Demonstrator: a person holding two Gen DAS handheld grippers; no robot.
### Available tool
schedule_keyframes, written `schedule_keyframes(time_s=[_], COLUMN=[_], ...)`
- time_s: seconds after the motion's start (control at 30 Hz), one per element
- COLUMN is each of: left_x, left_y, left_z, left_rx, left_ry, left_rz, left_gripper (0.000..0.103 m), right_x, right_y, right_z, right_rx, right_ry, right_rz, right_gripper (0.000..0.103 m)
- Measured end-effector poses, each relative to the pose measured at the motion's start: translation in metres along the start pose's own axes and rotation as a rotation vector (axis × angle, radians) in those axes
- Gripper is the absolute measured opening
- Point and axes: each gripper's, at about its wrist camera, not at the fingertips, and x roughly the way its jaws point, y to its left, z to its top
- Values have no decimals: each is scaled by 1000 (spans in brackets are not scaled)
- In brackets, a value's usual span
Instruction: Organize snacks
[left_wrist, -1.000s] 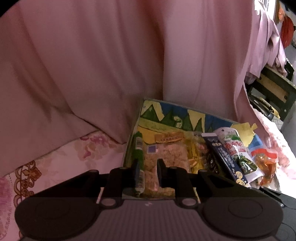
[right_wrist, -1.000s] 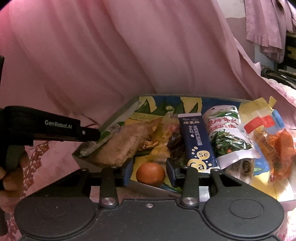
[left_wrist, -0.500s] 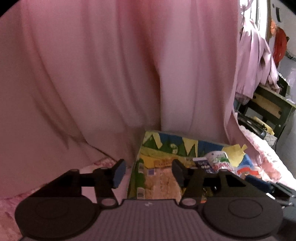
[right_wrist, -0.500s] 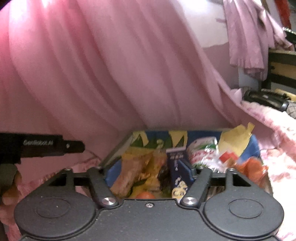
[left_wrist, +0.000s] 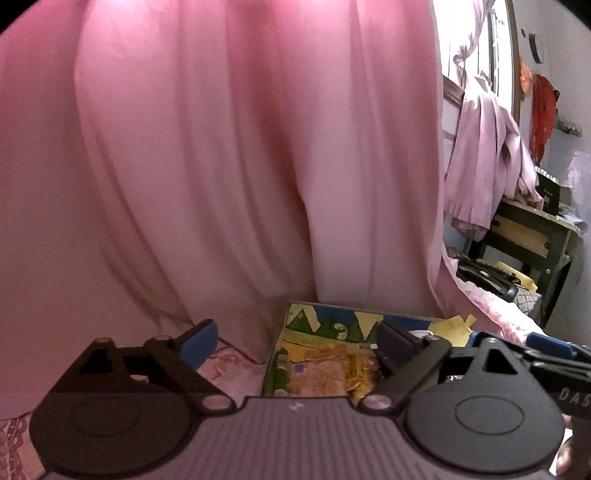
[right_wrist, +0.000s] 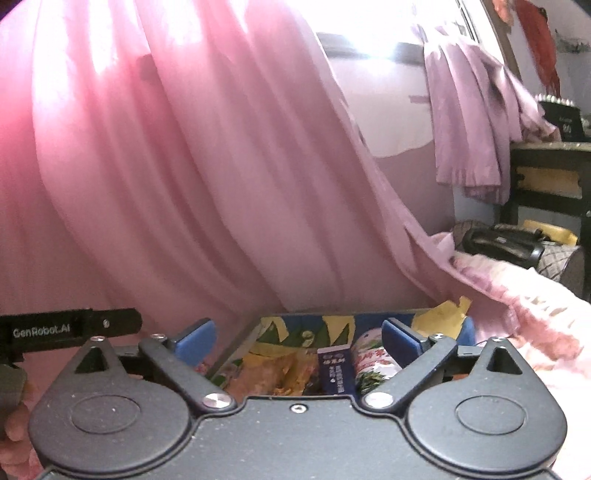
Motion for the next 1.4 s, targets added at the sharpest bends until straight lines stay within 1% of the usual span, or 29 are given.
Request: schedule_keyframes(time_s=[0.13,0.3,0.4,0.5,0.7,0.8,0.97,1.2,1.4], left_x=[-18,-38,-48,-59,-80,-84,-94,-113,-129], left_y=[-2,-6,-6,-6,-10,-14,-18,-20,-18], left_z=[-4,-11,-17,-23,-34,-39,-47,-65,-74], left_rx=[4,36,40,33,35,46,61,61,48], left_ry=[-40,-62,-57,-50,-48,-27,-12,28,43], left_rz=[28,70,81,77,75,79,82,82,92], left_gripper=[103,103,103,103,103,103,103,103,103], right_x=[-17,-37,-47,-58,-80,-91,-109,-129,-144], right_y=[-5,-12,-13,-12,-10,-9,-10,-9,-8], right_z=[1,0,0,-3,-18,-24,-30,-43,-49], right_rx=[15,48,46,38,26,24,30,30,29], right_ry=[-16,-22,-31,-32,-8,4,2,21,22], right_rz=[-10,-7,-11,-15,-20,-26,-38,-59,-72], right_gripper=[101,102,102,102,102,102,102,102,102])
